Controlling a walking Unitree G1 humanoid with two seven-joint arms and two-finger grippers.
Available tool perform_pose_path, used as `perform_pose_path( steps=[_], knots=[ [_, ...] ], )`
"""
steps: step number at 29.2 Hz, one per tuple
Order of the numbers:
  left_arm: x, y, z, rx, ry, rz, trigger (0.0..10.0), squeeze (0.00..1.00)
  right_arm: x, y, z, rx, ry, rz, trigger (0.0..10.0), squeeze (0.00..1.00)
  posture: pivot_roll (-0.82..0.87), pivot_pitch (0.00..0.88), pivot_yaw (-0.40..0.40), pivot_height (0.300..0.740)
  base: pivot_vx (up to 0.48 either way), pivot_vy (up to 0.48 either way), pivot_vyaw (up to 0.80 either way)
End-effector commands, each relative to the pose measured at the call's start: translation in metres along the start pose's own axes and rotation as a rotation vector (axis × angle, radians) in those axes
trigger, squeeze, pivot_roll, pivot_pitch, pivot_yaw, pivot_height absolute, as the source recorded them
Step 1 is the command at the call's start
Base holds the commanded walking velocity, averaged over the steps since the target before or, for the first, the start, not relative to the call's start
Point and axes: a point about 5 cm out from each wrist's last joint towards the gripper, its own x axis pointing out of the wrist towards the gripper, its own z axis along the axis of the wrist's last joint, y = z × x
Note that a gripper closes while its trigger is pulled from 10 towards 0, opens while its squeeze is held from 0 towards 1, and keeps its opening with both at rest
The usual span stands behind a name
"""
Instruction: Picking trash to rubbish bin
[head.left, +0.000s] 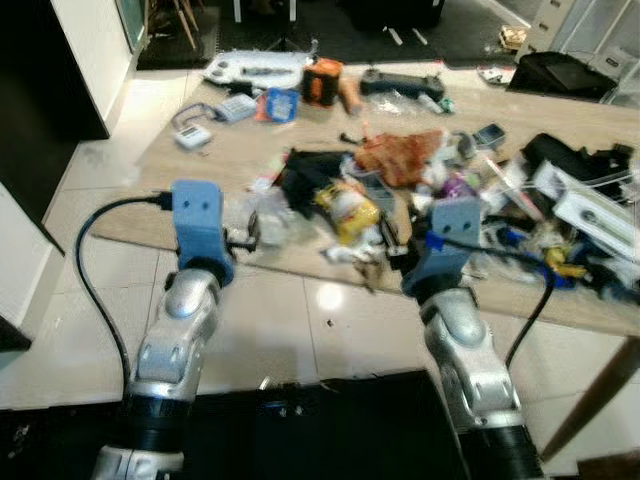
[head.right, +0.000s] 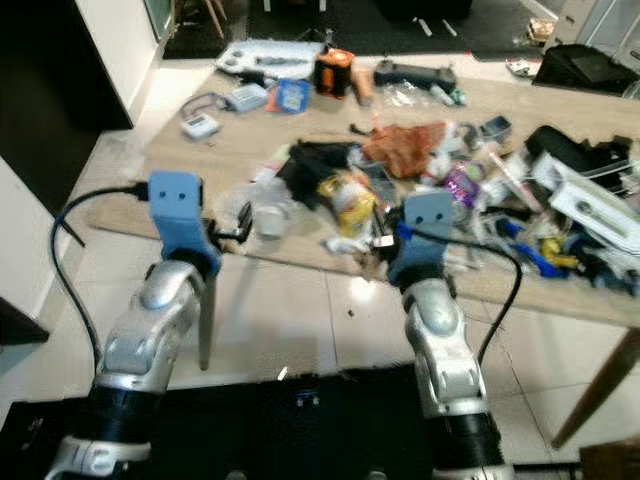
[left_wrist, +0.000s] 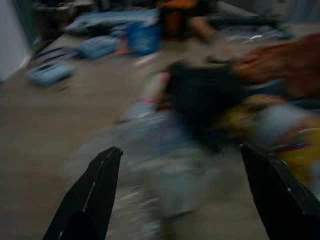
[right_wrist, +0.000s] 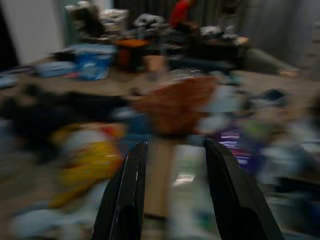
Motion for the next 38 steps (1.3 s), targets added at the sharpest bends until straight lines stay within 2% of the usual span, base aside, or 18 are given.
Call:
perform_pose_path(
  steps=[1,6,10,14,16,25,34,35,36,38],
  knots=[
    [-0.002,0.004,-0.005,0.011,0.019,0.013,10.0,0.00,-0.002,0.003,-0.004,0.011,0.021,0.006,10.0,0.00,0.01,0.155,-0.014,0.740,0.000,-0.259,0.00],
    [-0.001,0.002,-0.008,0.050,0.052,0.008,10.0,0.00,-0.003,0.002,-0.004,0.009,0.022,0.002,10.0,0.00,0.01,0.155,-0.014,0.740,0.000,-0.052,0.00],
    [0.000,0.000,-0.011,0.022,0.091,-0.001,10.0,0.00,-0.004,0.001,-0.004,0.009,0.023,-0.002,10.0,0.00,0.00,0.161,-0.008,0.740,0.000,0.226,0.00],
    [0.000,0.000,-0.009,0.047,0.075,-0.013,10.0,0.00,-0.004,0.001,-0.004,0.010,0.024,-0.003,10.0,0.00,0.00,0.161,-0.008,0.740,0.000,0.480,0.00],
    [0.000,0.000,-0.009,0.075,0.061,-0.013,10.0,0.00,-0.004,0.002,-0.004,0.012,0.024,-0.001,10.0,0.00,0.00,0.161,-0.010,0.740,0.000,0.000,0.00],
    [-0.001,0.001,-0.008,0.099,0.052,-0.010,10.0,0.00,-0.003,0.002,-0.004,0.020,0.017,-0.006,10.0,0.00,0.00,0.155,-0.011,0.740,0.000,0.000,0.00],
    [-0.003,-0.002,-0.007,0.106,0.035,-0.027,10.0,0.00,-0.005,-0.005,-0.002,0.003,-0.009,-0.032,10.0,0.00,0.00,0.137,-0.016,0.740,0.000,0.000,0.00],
    [-0.003,-0.004,-0.007,0.102,0.034,-0.034,10.0,0.00,-0.005,-0.010,-0.004,-0.029,0.006,-0.045,10.0,0.00,0.00,0.132,-0.017,0.740,0.000,0.000,0.00],
    [-0.003,-0.004,-0.007,0.094,0.030,-0.036,10.0,0.00,-0.004,-0.012,-0.005,-0.042,0.010,-0.054,10.0,0.18,0.00,0.132,-0.017,0.740,0.000,0.000,0.00],
    [-0.003,-0.004,-0.007,0.089,0.027,-0.038,10.0,0.00,-0.003,-0.013,-0.006,-0.051,0.012,-0.060,10.0,0.18,0.00,0.132,-0.017,0.740,0.000,0.000,0.00]
  ],
)
